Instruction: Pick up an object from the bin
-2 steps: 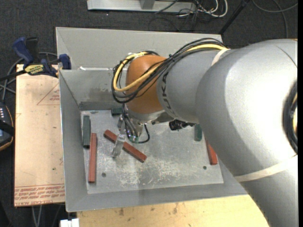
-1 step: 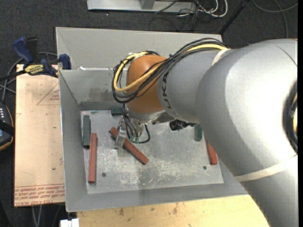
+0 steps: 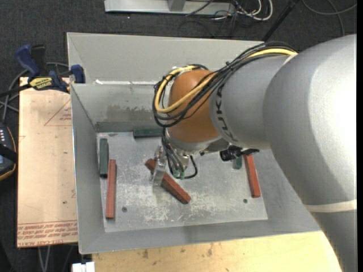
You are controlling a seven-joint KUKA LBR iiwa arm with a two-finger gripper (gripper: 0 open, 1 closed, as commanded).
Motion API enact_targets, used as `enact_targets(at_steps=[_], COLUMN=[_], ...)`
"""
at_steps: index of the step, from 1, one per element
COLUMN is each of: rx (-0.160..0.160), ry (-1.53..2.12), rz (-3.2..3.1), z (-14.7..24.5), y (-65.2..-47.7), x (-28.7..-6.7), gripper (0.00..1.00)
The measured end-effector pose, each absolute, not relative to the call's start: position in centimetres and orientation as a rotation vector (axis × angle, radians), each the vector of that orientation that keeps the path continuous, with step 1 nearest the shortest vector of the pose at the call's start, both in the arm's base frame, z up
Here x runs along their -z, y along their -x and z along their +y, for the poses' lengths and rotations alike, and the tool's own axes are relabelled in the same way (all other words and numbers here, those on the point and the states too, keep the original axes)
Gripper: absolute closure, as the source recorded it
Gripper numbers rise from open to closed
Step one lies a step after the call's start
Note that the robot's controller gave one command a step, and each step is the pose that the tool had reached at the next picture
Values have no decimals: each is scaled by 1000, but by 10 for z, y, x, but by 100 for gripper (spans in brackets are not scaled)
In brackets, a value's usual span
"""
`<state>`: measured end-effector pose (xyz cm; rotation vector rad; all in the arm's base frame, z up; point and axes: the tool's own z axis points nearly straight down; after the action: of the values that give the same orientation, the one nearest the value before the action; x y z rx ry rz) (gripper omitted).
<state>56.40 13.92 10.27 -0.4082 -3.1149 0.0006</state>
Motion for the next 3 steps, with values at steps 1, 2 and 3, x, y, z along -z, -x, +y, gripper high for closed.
enact_targets(at_steps=[1,2,3], rx=[-2,1,1], ry=[321,318,318], rz=[-3123,-3124,-3125], z=[104,106,106], y=[-556,-556,-556], x=[-84,-85,-85], gripper=[100,0,100])
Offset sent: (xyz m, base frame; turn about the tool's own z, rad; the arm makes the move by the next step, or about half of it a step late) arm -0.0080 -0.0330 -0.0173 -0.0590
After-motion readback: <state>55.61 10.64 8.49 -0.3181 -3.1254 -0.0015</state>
